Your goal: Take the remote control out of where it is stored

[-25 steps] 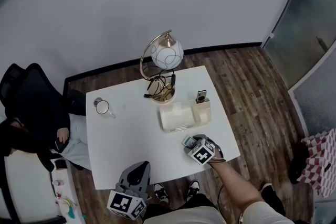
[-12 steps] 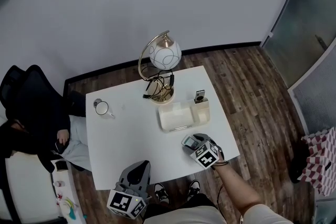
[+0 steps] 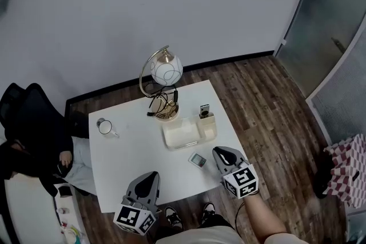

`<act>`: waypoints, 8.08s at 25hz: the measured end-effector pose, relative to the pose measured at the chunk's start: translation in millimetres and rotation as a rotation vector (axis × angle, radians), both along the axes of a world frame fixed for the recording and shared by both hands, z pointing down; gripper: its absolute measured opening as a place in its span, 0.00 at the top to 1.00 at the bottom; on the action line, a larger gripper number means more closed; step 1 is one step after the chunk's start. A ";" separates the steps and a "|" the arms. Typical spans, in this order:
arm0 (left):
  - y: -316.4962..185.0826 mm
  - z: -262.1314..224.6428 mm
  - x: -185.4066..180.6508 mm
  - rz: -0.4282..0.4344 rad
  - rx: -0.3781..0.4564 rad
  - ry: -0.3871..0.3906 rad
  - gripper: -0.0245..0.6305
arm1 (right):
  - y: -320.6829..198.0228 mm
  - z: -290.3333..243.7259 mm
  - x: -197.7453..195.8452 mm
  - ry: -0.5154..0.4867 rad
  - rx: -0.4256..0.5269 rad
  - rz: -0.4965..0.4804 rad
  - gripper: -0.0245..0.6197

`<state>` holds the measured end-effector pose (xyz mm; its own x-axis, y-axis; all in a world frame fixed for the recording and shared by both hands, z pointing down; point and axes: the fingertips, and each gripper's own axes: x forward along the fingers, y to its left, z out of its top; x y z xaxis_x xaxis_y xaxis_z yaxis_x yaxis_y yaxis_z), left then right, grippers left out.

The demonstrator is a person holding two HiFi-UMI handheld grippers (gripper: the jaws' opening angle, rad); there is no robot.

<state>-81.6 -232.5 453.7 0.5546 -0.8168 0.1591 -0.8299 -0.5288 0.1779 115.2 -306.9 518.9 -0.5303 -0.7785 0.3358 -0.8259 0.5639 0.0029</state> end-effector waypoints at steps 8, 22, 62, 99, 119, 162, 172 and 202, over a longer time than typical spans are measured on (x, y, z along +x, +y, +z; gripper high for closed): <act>-9.6 -19.7 25.0 0.032 0.068 0.000 0.95 | 22.8 -52.5 31.2 -0.074 0.106 0.059 0.95; -4.6 -37.4 40.6 0.072 0.119 -0.018 0.95 | 37.6 -72.8 41.5 -0.072 0.144 0.083 0.95; -90.0 4.7 41.3 0.046 0.060 -0.012 0.95 | -188.4 67.3 11.7 0.094 -0.133 0.274 0.56; -69.5 1.3 65.7 0.073 0.062 -0.007 0.95 | -64.3 -40.4 68.1 0.059 -0.047 0.069 0.64; -46.6 8.9 77.4 0.070 0.036 -0.016 0.95 | -12.4 127.5 91.3 0.343 -0.510 -0.038 0.64; -41.2 9.3 70.8 0.068 0.019 -0.034 0.95 | -43.0 92.3 55.5 0.281 -0.178 0.010 0.88; -26.2 -11.6 77.2 0.075 0.070 -0.042 0.95 | -4.2 -22.1 59.8 0.064 0.068 0.079 0.95; -7.5 -49.2 81.3 0.114 0.145 -0.051 0.95 | 53.6 -109.2 57.3 -0.106 0.241 0.103 0.95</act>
